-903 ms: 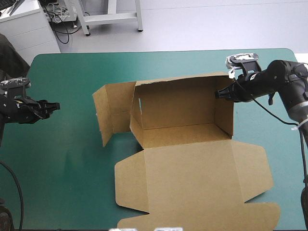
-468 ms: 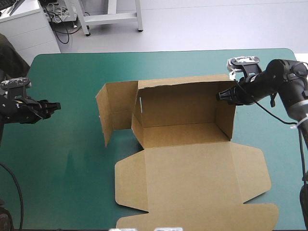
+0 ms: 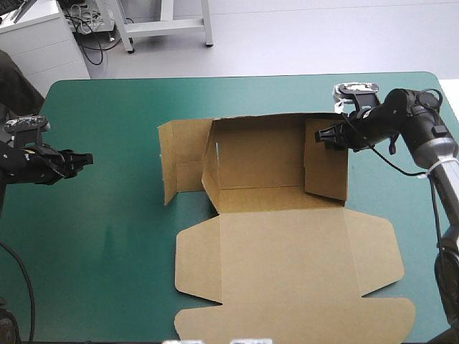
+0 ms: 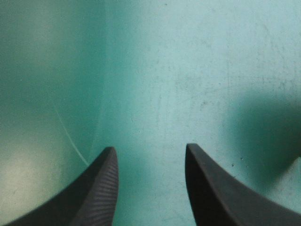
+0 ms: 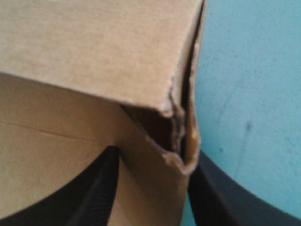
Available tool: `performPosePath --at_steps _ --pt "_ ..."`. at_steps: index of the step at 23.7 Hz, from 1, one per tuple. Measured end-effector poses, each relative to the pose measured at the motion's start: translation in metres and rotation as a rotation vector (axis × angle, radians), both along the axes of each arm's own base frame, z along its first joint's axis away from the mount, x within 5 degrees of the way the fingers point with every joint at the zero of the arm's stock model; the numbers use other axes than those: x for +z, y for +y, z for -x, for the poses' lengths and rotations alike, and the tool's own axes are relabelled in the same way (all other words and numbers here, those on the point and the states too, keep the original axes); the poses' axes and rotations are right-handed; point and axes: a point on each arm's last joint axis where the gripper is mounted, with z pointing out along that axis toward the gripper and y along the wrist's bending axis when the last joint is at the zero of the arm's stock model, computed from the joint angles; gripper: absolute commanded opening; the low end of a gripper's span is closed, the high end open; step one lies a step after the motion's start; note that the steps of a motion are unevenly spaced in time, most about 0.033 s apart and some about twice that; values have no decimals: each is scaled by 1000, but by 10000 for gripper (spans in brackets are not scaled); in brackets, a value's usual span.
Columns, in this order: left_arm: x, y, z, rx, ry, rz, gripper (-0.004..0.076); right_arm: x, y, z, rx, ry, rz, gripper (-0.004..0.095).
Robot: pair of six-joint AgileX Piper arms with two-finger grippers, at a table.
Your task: Fold the box
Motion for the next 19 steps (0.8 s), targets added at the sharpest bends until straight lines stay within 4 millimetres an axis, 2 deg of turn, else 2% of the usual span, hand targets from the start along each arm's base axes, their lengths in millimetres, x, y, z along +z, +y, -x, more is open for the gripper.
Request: performPosePath --at_steps 8,12,14,19 --pt "0 0 0 -9 -1 -7 312 -23 8 -34 26 -87 -48 641" --pt "0 0 0 -10 -2 -8 312 -27 9 -54 59 -101 -18 696" --pt "0 0 -1 -10 -8 -12 312 -16 8 -59 76 -118 11 696" --pt "1 0 -1 -11 -13 -14 312 40 -2 -55 47 -176 129 694"
